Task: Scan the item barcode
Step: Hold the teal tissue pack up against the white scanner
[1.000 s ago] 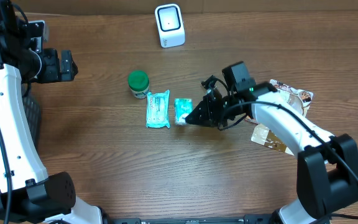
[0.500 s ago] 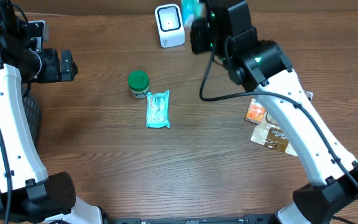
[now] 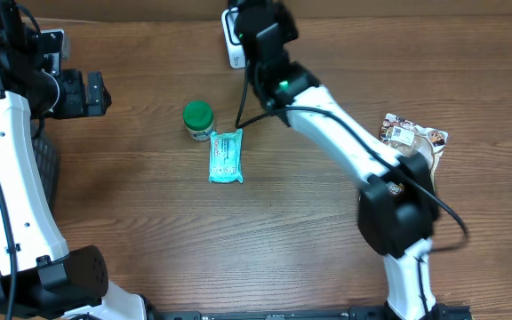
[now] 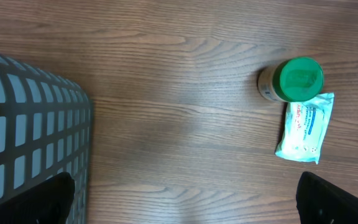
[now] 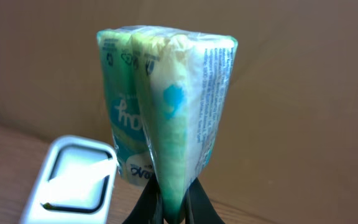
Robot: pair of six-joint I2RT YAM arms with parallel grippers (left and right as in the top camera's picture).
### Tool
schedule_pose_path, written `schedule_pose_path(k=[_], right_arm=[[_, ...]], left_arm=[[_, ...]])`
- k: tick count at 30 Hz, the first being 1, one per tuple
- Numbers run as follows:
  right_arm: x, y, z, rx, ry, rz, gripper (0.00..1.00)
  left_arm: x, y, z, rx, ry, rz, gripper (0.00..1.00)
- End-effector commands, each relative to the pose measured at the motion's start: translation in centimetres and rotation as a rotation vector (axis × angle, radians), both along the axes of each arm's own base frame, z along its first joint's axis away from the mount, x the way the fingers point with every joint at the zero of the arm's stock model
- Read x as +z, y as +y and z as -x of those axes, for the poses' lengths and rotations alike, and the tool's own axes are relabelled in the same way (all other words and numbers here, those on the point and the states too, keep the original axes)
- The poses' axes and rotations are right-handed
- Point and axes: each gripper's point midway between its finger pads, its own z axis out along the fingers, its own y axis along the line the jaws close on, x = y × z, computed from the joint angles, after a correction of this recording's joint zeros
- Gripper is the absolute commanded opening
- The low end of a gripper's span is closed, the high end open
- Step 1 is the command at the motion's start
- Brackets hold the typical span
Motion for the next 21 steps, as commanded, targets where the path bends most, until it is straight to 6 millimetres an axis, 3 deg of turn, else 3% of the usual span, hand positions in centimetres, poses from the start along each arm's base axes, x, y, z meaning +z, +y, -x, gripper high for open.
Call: schedule_pose_path(k=[1,9,21], right_arm=[[-2.8,0.3,-1.3,0.016,-0.003,0.223,0.04],[-9.3,3.7,-2.6,0.231,0.035,0.451,0.04],[-11.2,3.4,-2.4,0.244,0.096,0.481,0.04]], left_arm=[[0.1,0.2,0.0,-0.012,-0.004,-0.010,0.99],[0.1,0.2,0.0,-0.012,-0.004,-0.010,0.99],[0.1,0.2,0.0,-0.012,-0.004,-0.010,0.99]])
